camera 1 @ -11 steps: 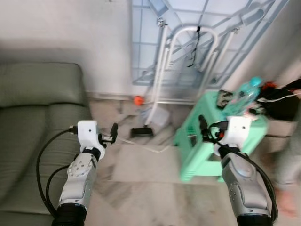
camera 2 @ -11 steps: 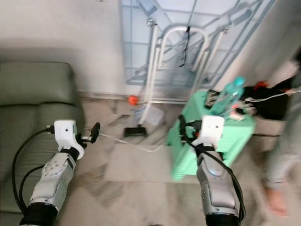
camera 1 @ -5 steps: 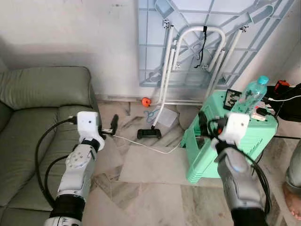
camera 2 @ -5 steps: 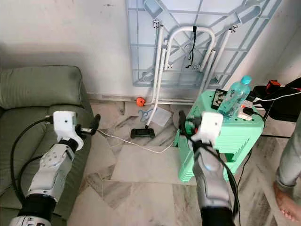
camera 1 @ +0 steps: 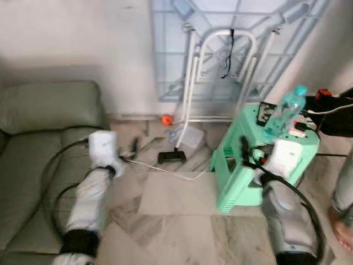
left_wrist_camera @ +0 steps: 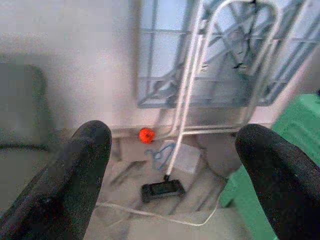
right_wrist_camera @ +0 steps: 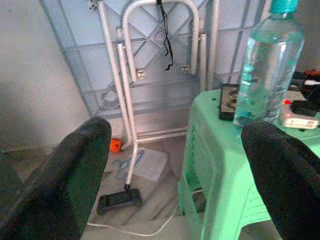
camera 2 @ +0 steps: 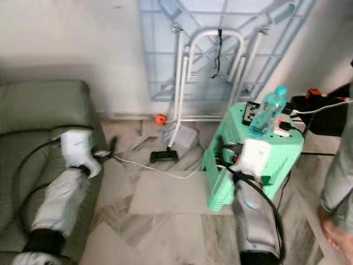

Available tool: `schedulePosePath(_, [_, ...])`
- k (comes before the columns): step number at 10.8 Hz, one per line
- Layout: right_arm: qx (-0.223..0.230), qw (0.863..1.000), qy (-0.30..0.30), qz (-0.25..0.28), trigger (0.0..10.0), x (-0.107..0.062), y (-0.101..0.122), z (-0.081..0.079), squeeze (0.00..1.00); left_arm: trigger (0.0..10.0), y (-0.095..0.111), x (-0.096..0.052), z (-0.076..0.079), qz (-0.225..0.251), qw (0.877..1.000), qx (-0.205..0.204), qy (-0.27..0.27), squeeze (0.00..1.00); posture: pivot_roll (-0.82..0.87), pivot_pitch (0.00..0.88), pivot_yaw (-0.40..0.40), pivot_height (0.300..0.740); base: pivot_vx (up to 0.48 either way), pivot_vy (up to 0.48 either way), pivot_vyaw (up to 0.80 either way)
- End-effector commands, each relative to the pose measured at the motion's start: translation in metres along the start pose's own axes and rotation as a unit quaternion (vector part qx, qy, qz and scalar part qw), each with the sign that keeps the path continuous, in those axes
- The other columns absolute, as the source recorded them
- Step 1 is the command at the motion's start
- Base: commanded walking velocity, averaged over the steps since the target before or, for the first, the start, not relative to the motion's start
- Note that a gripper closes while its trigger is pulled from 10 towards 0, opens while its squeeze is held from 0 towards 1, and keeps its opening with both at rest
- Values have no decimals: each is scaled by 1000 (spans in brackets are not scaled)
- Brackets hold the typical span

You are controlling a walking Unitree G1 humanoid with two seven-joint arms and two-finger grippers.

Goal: Move the pillow to the sofa

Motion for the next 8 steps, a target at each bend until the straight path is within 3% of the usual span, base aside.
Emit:
schedulePosePath(1, [-4, 1000, -2, 5, 10000, 0, 1, 1, 0, 10000, -2, 1, -1, -6, 1000, 8, -1, 0, -123, 64, 18, 740, 0, 0, 0])
schedulePosePath(3, [-15, 1000, 0, 7, 10000, 0, 4, 3, 0, 10000, -3, 1, -2, -6, 1000, 3, 4, 0, -126, 56, 1, 740, 0, 0, 0])
schedulePosePath(4, [-36, 999, 10, 11, 10000, 1, 6, 0, 0, 10000, -5, 1, -2, -6, 1000, 2, 7, 0, -132, 54, -3, 740, 0, 0, 800])
schedulePosePath(8, [-44, 999, 21, 19, 10000, 3, 9, -8, 0, 10000, -7, 1, 3, -5, 1000, 5, 1, 0, -131, 56, -1, 740, 0, 0, 800])
Point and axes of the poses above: a point about 5 cm out from each wrist's last joint towards the gripper, its own x axis pointing out of the wrist towards the gripper, its own y axis along the axis of the wrist's last joint, z = x × y, the point moved 1 cm from there along x, pointing out of the wrist towards the gripper, and after that the axes turned 13 degrees about -x, right-handed, at the moved point
